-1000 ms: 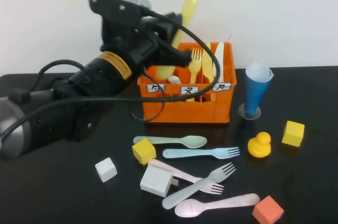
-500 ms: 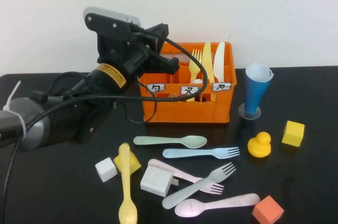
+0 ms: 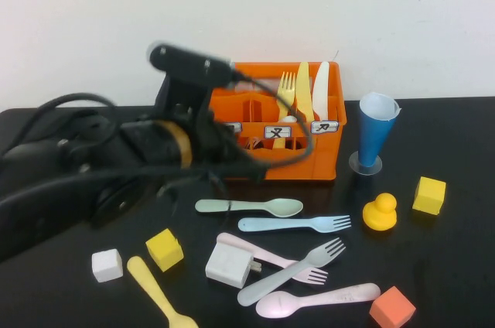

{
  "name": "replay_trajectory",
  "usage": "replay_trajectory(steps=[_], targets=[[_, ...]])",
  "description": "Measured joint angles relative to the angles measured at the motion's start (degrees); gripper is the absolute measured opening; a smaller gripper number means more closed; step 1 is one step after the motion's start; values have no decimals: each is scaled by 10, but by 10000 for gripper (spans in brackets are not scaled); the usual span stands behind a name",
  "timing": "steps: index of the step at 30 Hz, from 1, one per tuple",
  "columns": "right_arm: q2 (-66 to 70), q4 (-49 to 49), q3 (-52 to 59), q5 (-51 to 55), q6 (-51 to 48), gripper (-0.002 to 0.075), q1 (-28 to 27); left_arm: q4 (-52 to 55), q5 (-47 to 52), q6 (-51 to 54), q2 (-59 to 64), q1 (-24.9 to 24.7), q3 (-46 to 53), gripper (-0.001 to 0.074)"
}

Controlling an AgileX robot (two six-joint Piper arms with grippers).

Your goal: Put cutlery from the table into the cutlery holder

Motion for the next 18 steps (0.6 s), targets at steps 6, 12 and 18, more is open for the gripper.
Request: replay_trajectory(steps=[6,12,18], targets=[[0,0,0,0,0,-3,0,-12,25,41,-102,-42,65,0],[0,0,0,0,0,-3,0,-23,-8,31,-235,-61,138,-1],[0,0,0,0,0,-3,0,-23,-14,15,-339,-66,179,-1]])
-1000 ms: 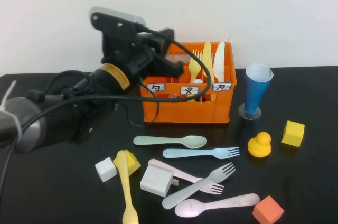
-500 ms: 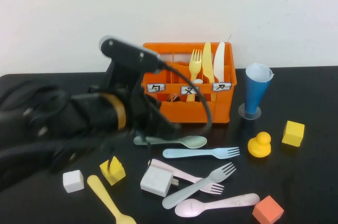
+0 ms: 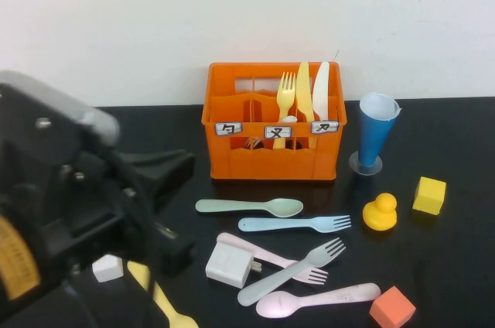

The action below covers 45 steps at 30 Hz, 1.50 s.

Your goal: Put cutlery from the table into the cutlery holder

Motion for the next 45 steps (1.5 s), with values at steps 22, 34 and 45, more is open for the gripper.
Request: replay_trajectory(steps=[22,34,45], targets=[[0,0,0,0,0,-3,0,48,100,-61,-226,3,108,0],[0,0,0,0,0,-3,0,-152,0,127,-396,268,277,0],[0,0,0,0,0,-3,0,-205,-1,210,-518,434,404,-1]])
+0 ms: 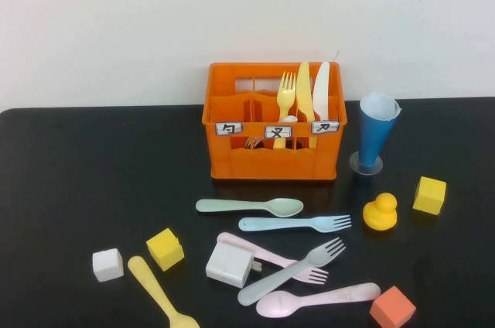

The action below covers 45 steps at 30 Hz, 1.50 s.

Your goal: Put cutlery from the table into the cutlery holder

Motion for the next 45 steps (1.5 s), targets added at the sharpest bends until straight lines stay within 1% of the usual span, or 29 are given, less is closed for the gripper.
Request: replay_trajectory(steps=[3,7,45], targets=[[0,0,0,0,0,-3,0,-15,40,11,-1,17,2,-1],[0,0,0,0,0,-3,0,-21,91,18,-1,18,4,-1],[0,0,0,0,0,-3,0,-20,99,16,-1,18,2,-1]])
